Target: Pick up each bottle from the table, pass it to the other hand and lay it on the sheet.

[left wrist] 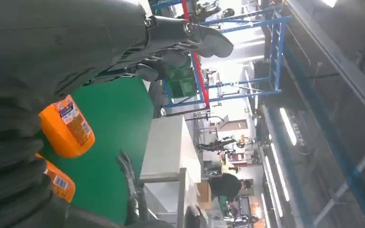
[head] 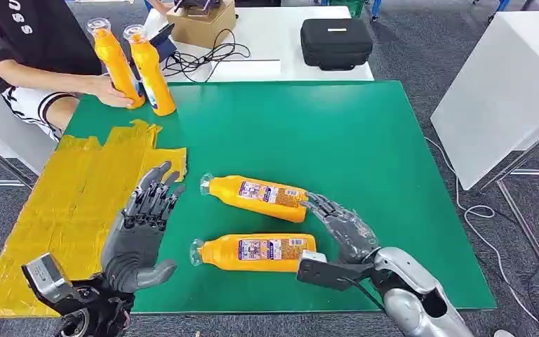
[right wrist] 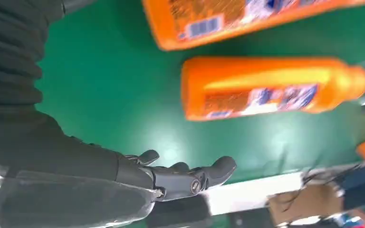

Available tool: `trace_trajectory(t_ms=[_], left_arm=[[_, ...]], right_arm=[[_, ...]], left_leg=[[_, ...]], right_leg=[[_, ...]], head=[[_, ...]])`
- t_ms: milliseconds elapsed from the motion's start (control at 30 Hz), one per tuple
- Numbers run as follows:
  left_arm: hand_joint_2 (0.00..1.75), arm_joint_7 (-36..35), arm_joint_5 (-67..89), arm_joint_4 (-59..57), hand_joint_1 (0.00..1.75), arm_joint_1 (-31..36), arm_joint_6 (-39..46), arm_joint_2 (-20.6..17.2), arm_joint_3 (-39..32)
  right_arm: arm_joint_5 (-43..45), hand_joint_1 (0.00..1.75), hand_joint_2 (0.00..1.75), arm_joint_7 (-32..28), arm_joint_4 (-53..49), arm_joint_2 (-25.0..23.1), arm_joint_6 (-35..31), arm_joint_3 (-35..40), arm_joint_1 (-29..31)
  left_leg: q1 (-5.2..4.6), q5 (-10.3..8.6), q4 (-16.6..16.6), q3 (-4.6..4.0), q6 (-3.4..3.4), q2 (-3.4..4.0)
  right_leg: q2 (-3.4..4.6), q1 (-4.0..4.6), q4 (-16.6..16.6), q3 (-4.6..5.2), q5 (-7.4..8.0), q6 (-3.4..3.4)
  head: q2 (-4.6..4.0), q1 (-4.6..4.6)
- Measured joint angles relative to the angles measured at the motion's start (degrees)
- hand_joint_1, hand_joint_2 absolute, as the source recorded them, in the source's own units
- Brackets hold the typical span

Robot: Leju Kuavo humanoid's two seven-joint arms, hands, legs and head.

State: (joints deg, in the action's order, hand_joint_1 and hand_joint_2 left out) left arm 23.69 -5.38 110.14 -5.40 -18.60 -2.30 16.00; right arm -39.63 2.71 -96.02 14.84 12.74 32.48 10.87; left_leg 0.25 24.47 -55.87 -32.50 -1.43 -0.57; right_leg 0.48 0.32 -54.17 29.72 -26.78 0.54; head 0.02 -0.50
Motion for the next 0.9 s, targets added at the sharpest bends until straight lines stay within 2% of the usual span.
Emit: trace_trajectory(t_ms=[467,900], left_arm=[[1.75,0.0,0.6,-0.4,0.00,0.4,0.0,-0.3,1.5],[1.75,-1.5,1.9,-1.5,0.00,1.8,0.3,-0.3,4.0]], right_arm=[[-0.4,0.00,1.75,0.5,3.3,-2.3,1.6,5.0,3.1],[-2.6,0.00,1.75,5.1,10.1,-6.2,2.3,8.9,5.2]], left_leg=[[0.00,0.00,0.0,-0.01,0.00,0.00],[0.00,0.00,0.0,-0.01,0.00,-0.01]], right_leg=[[0.00,0.00,0.0,0.01,0.00,0.00],[0.00,0.00,0.0,0.01,0.00,0.00]], head=[[0.00,0.00],[0.00,0.00]])
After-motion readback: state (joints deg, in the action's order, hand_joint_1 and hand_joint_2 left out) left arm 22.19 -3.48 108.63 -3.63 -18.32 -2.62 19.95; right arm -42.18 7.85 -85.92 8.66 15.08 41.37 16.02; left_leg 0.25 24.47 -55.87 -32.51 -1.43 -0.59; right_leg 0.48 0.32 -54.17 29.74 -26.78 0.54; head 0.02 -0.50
